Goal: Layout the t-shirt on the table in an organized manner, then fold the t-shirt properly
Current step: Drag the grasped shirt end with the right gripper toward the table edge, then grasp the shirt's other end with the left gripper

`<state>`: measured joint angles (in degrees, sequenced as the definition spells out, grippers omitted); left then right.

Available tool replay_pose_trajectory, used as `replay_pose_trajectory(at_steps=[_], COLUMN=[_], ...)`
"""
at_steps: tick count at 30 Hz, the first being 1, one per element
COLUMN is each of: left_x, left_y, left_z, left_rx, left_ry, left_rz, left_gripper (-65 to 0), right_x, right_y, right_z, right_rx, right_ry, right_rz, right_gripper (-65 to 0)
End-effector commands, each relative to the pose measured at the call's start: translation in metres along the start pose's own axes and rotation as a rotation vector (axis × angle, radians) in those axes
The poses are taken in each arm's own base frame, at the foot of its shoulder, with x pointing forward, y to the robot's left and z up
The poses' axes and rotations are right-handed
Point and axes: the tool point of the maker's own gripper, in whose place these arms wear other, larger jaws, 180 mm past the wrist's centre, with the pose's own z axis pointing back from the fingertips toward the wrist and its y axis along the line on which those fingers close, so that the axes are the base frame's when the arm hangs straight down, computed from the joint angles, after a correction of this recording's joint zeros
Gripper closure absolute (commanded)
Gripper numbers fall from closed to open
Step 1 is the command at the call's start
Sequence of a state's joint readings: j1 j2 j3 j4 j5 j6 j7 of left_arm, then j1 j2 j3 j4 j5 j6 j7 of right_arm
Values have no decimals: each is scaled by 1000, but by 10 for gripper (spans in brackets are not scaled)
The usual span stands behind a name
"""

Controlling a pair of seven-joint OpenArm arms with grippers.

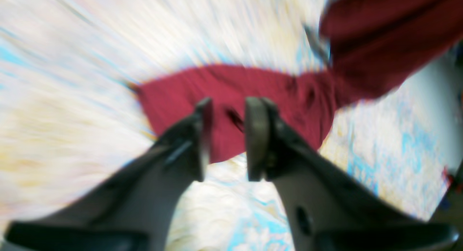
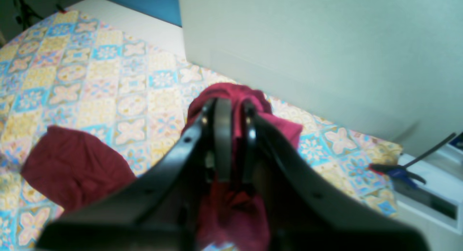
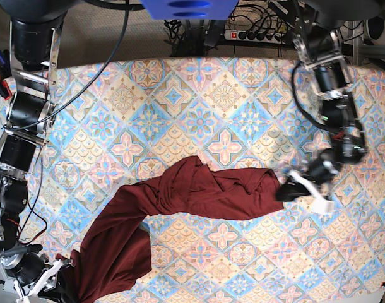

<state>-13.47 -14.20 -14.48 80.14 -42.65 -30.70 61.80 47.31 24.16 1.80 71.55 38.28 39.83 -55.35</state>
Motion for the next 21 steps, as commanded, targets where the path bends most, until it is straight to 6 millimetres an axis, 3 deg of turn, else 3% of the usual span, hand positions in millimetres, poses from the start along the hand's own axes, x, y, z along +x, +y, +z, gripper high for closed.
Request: replay_pose_trajectory(at_steps=[1, 5, 8, 11, 14, 18, 21], left_x=[21, -24, -48, -77, -89, -94, -96], left_y=[-24, -93, -131, -151, -150, -136, -127], left_z=[-12, -62, -85, -103, -114, -113, -111], left_rx=[-53, -144, -174, -190, -145, -71, -43], left_ry=[-67, 30, 71, 144, 163, 163, 171], left_rz=[-59, -181, -261, -297, -280, -220, -217], left_gripper=[-202, -224, -225, -225, -228, -287, -304], right_x=[11, -14, 0, 15, 3, -20, -17], right_y=[-2, 2, 8, 17, 20, 23, 25], right_z=[5, 5, 9, 13, 14, 14, 15], right_rx=[1, 9, 8, 13, 17, 23, 23], right_ry=[-43, -3, -32, -61, -41, -4, -11], right_rz=[7, -19, 24, 74, 73, 47, 59], right_gripper=[-3, -3, -3, -3, -2, -2, -2])
